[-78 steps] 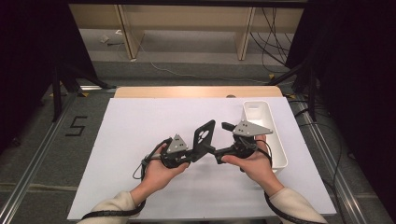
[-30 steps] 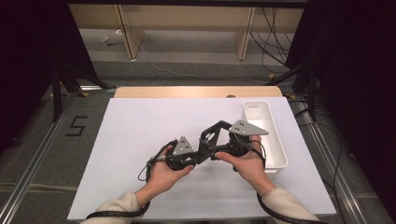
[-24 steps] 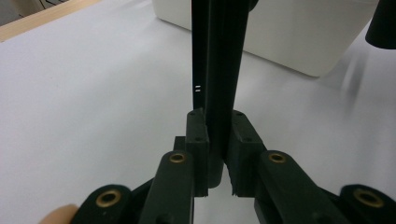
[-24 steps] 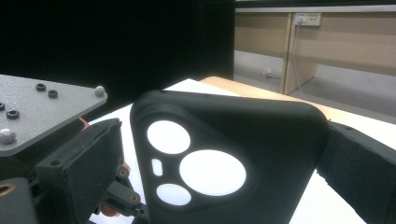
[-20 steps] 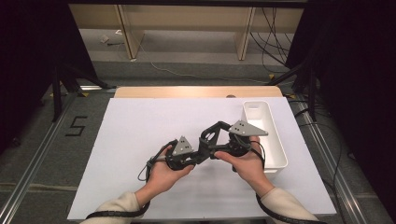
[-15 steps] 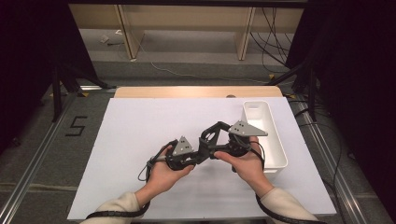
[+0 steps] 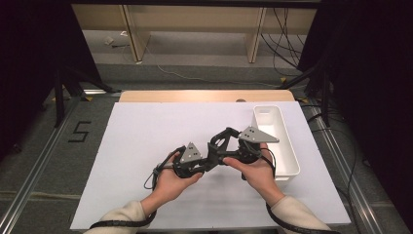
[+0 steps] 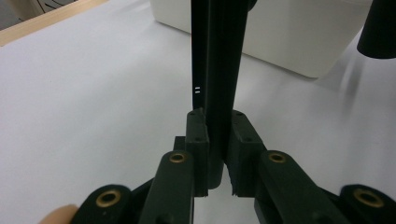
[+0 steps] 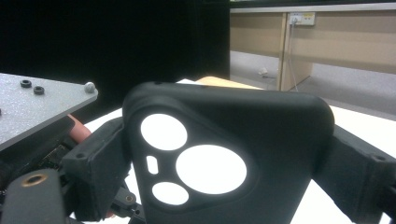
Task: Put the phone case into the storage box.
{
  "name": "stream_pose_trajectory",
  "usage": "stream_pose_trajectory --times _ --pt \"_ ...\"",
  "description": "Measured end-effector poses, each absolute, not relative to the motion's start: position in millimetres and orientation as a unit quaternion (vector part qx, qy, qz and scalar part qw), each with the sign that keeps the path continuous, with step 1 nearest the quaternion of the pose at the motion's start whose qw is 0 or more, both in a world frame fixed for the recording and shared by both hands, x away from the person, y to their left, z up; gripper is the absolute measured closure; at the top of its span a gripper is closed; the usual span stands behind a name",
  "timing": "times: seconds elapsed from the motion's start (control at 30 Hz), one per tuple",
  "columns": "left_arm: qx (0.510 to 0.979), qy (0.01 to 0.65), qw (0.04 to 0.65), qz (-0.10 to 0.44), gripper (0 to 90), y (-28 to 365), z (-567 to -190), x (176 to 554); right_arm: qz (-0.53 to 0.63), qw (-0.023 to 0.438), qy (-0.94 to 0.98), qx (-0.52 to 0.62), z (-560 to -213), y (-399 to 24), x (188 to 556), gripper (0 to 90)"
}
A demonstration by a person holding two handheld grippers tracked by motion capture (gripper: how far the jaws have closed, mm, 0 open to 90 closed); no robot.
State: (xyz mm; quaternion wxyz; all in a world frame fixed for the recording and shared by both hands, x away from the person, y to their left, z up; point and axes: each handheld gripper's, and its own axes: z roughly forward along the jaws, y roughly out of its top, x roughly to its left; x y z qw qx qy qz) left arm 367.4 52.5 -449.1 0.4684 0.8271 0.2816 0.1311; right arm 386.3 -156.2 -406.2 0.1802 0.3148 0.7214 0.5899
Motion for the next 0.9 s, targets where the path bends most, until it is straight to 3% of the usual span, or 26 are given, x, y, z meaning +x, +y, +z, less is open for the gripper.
stream_pose_trajectory --times 0.9 --pt "0.823 0.277 0.476 0.138 79.3 53.2 -448.4 367.5 0.592 0.182 0.718 0.317 -403.1 -156.5 386.1 15.0"
